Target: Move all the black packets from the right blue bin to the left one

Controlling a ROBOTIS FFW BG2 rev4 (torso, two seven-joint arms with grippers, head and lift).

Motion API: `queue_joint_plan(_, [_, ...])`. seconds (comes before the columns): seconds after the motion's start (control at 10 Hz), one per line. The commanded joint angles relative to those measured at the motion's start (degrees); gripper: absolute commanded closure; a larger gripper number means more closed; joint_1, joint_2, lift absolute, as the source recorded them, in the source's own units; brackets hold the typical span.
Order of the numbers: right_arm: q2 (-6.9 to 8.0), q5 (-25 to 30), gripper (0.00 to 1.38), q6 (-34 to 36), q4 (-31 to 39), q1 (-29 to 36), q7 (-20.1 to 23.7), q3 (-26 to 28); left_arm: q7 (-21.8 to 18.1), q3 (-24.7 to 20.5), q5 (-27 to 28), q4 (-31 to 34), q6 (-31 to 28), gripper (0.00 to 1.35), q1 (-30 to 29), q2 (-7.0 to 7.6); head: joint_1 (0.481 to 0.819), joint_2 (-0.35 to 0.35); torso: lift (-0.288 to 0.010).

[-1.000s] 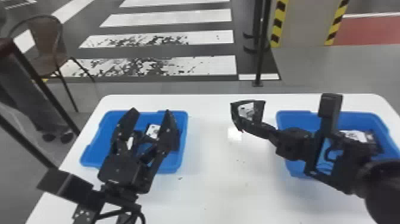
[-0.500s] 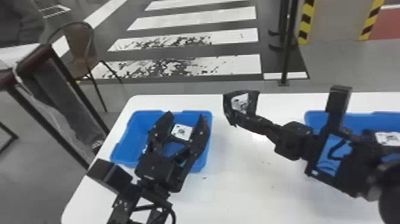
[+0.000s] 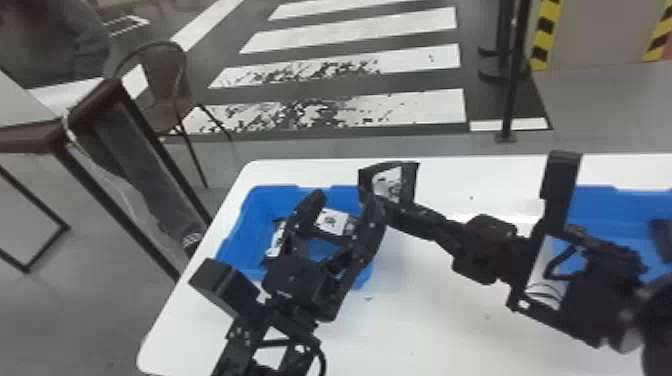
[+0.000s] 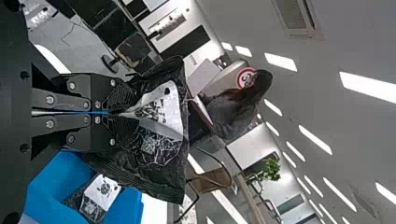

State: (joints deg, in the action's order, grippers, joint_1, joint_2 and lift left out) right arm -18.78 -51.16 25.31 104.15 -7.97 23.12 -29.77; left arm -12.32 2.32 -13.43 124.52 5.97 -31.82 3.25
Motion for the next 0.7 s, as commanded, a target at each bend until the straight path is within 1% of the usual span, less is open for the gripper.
queue_joint_plan(0.0, [-0.11,-0.7,1.13,-0.6,-0.4,-0.8,0.0,-1.5,-0.1,0.3,-0.4,0.0,0.1,0.35,0.0,0.18,0.695,0.312,-0.140])
queue_joint_plan(0.4, [-0.29,-2.7,1.13,-0.7,-1.0,-1.6,0.0,-5.3,-0.4,0.5,-3.0,-0.6,0.5,0.36,0.2,0.18,0.695,0.342,-0.140])
queue_joint_plan(0.5, [-0.55,-3.1,1.13,-0.7,-1.0,-2.0,0.0,-6.7,-0.4,0.5,-3.0,-0.6,0.1,0.36,0.3,0.18,0.695,0.350,-0.140])
queue_joint_plan(0.6, [-0.55,-3.2,1.13,-0.8,-0.9,-2.0,0.0,-6.9,-0.4,0.7,-2.9,-0.6,-0.3,0.39,0.5,0.26,0.695,0.350,-0.140])
